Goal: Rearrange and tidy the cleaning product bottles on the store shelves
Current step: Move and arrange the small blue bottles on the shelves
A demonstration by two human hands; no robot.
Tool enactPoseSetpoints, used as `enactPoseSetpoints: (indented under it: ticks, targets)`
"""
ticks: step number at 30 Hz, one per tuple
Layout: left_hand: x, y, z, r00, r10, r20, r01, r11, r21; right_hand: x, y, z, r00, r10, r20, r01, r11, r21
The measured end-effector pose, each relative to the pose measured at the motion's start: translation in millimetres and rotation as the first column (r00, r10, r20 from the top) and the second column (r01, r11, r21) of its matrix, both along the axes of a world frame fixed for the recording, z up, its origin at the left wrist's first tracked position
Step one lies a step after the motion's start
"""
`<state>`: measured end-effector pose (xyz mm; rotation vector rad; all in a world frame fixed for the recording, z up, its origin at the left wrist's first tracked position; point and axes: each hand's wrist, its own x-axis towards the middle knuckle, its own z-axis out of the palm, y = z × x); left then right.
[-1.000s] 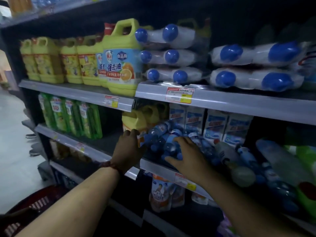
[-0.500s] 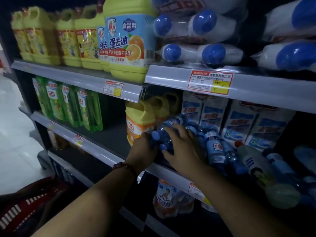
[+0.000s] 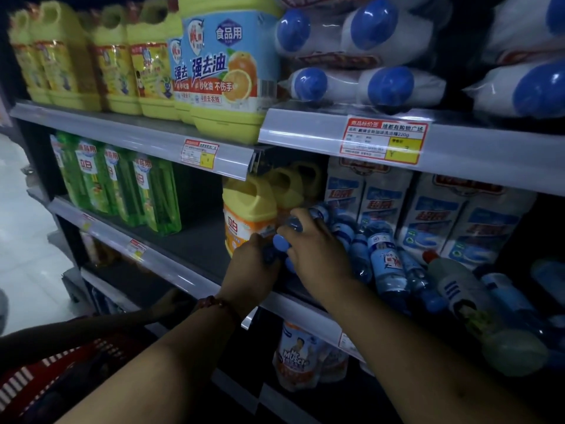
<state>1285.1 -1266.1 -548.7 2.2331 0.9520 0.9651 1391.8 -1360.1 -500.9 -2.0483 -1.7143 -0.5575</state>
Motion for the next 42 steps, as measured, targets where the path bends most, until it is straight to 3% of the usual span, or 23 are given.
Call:
enactPoseSetpoints:
  ticks: [2, 5, 9, 13, 17, 21, 27, 34, 38, 42]
  targets:
    - [-2.0, -1.8, 0.4, 1.0, 0.004, -0.005, -0.004, 1.0, 0.021, -0.8, -4.4, -2.2, 0.998, 0.025, 0.059, -0.028, 0.998, 0.051]
    - [-4.3, -7.0, 6.8, 0.998, 0.003, 0.065, -0.007, 0.998, 0.064, -3.7, -13.2, -4.9, 0.998, 0.064, 0.022, -0.067, 0.986, 0.155]
    - [-7.2, -25.4, 31.3, 0.984, -0.006, 0.179, -0.015, 0.993, 0.116, -5.0, -27.9, 7.4, 0.956, 0.198, -0.217, -0.12, 0.937, 0.328]
    - [-16.3, -41.3, 63.4, 0.958, 0.035, 0.284, -0.091, 0.978, 0.186, -8.1, -53.1, 37.1, 0.829, 0.32, -0.458, -0.051, 0.86, 0.508]
    - [-37.0, -55.5, 96.9, 0.945, 0.047, 0.325, -0.144, 0.949, 0.28, -12.0, -86.3, 69.1, 0.705, 0.353, -0.615, -0.031, 0.882, 0.471]
    - [-53.4, -79.9, 136.9, 0.963, 0.034, 0.267, -0.114, 0.95, 0.291, -25.7, -130.2, 105.5, 0.652, 0.366, -0.664, -0.02, 0.884, 0.468]
    - [-69.7, -158.6, 200.2, 0.919, -0.204, 0.336, 0.209, 0.978, 0.022, -39.7, -202.3, 151.8, 0.466, 0.348, -0.814, 0.091, 0.896, 0.436]
    - [-58.8, -241.1, 249.5, 0.79, -0.375, 0.485, 0.505, 0.846, -0.169, -33.5, -282.2, 210.8, 0.502, 0.419, -0.757, 0.09, 0.845, 0.527]
    - [-42.5, -282.7, 278.0, 0.698, -0.421, 0.579, 0.612, 0.771, -0.177, -22.3, -324.7, 238.7, 0.54, 0.42, -0.729, 0.104, 0.826, 0.554]
    - [-20.0, -309.1, 298.2, 0.644, -0.432, 0.632, 0.633, 0.764, -0.123, -0.4, -362.9, 257.9, 0.577, 0.361, -0.732, 0.19, 0.813, 0.551]
